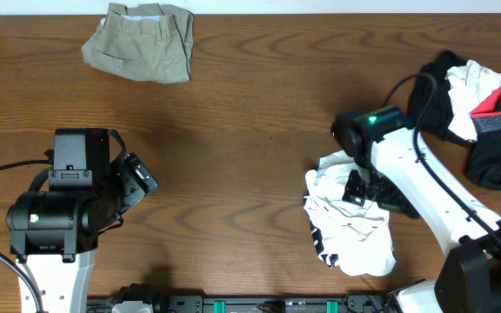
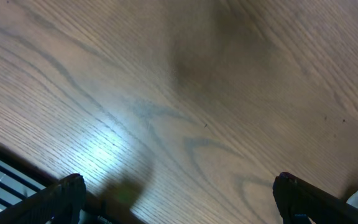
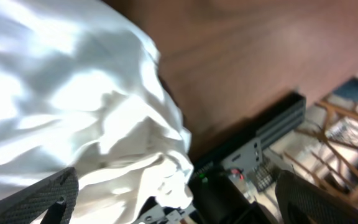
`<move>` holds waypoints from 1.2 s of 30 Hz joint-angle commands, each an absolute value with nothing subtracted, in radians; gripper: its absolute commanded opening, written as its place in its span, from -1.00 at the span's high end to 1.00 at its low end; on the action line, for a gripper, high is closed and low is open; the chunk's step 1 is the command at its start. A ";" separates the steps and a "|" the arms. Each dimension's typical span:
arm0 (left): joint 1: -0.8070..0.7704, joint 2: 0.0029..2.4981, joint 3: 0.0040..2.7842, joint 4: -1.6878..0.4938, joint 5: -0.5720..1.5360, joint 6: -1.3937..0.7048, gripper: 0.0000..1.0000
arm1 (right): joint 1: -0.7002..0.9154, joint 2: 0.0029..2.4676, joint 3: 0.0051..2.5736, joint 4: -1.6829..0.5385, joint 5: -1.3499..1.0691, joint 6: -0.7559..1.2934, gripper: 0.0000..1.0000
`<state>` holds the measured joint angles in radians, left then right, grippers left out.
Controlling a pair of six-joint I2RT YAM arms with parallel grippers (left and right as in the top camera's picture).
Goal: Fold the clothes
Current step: 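Press and tuck the shirt bundle with the right gripper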
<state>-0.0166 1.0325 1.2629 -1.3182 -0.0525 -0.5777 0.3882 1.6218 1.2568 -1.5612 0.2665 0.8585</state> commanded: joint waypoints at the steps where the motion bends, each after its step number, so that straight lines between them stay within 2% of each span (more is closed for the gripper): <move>1: -0.012 1.034 1.260 -1.324 -0.065 -0.569 -0.96 | 0.384 1.595 1.356 -1.563 0.264 0.723 -0.98; 8: -0.012 1.034 1.261 -1.316 -0.065 -0.569 -0.96 | 0.488 1.576 1.404 -1.509 0.122 0.448 -0.96; 10: -0.012 1.034 1.261 -1.316 -0.065 -0.569 -0.96 | 0.536 1.577 1.390 -1.492 0.127 0.447 -0.80; 13: -0.012 1.034 1.261 -1.316 -0.065 -0.569 -0.96 | 0.608 1.577 1.339 -1.446 0.123 0.424 -0.40; 16: -0.012 1.034 1.261 -1.317 -0.065 -0.569 -0.96 | 0.652 1.578 1.283 -1.419 0.117 0.419 -0.17; 23: -0.012 1.034 1.261 -1.312 -0.065 -0.569 -0.96 | 0.694 1.578 1.150 -1.359 0.078 0.395 -0.15; 36: -0.012 1.034 1.261 -1.314 -0.065 -0.569 -0.96 | 0.695 1.578 1.110 -1.248 0.013 0.297 -0.15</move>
<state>-0.0166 1.0325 1.2629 -1.3109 -0.0528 -0.5777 0.6868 1.5856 1.1313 -1.2556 0.0288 0.3328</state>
